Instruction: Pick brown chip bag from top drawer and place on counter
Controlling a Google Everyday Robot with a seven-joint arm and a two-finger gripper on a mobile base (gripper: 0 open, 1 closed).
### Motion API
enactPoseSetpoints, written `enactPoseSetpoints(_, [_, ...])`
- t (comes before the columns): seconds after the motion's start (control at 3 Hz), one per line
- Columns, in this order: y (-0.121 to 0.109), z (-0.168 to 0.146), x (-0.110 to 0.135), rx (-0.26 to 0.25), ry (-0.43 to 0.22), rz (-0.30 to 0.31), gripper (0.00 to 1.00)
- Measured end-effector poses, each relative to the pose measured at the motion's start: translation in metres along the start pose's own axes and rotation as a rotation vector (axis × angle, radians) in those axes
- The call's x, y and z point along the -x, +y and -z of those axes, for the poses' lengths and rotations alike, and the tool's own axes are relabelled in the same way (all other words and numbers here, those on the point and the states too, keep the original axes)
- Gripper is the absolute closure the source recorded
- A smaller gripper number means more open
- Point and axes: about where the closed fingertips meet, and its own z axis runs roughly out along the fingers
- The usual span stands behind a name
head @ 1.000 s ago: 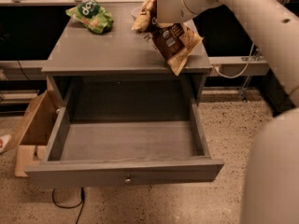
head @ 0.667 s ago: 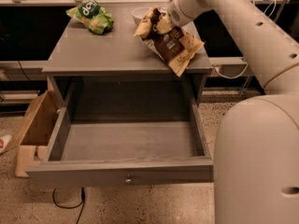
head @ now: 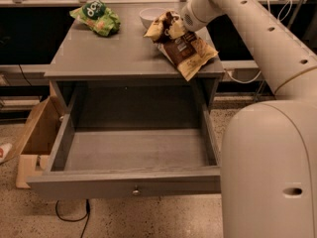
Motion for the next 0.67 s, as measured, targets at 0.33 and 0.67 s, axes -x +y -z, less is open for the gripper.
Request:
enactPoseSetpoints(0.33, [0.0000, 0.0001, 0.0001, 0.000, 0.000, 0.000, 0.19])
enactPoseSetpoints(0.67, [0.0002, 0.0078, 0.0100, -0.003, -0.029, 0.019, 0.00])
